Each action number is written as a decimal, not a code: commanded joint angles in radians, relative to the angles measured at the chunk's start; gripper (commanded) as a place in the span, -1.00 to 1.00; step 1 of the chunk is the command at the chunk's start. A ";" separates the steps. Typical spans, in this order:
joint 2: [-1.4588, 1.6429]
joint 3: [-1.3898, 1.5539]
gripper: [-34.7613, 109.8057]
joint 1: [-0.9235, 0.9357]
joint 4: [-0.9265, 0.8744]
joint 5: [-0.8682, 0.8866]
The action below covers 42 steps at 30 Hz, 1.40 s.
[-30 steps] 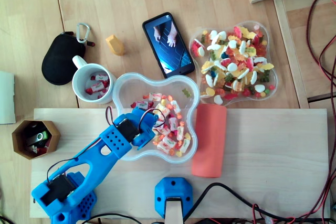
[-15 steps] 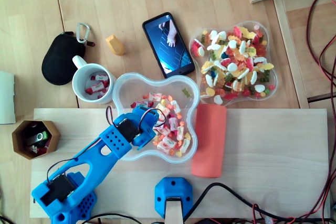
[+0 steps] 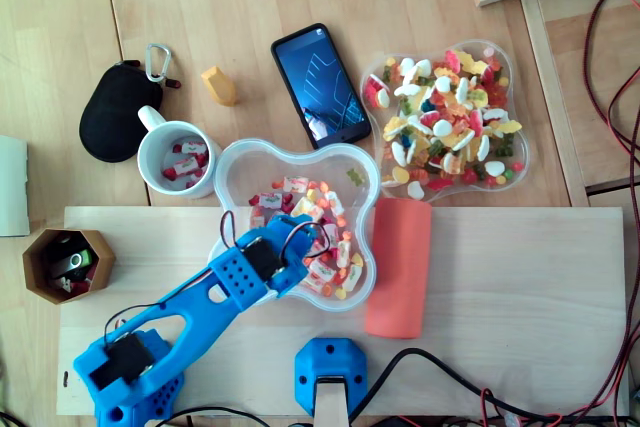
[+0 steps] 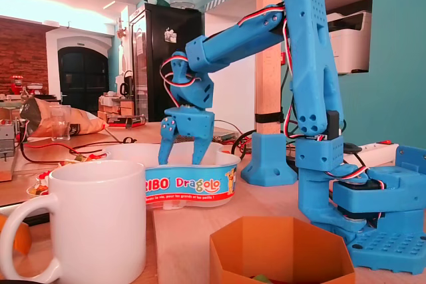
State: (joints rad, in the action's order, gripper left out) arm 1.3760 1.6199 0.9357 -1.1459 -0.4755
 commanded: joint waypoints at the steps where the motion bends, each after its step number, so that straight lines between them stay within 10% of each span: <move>1: 0.008 -0.026 -0.15 0.017 -0.015 -0.003; 42: -0.052 -0.028 -0.48 0.023 -0.018 -0.035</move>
State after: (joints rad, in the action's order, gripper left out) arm 1.3023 1.5969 0.9449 -1.1459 -0.5062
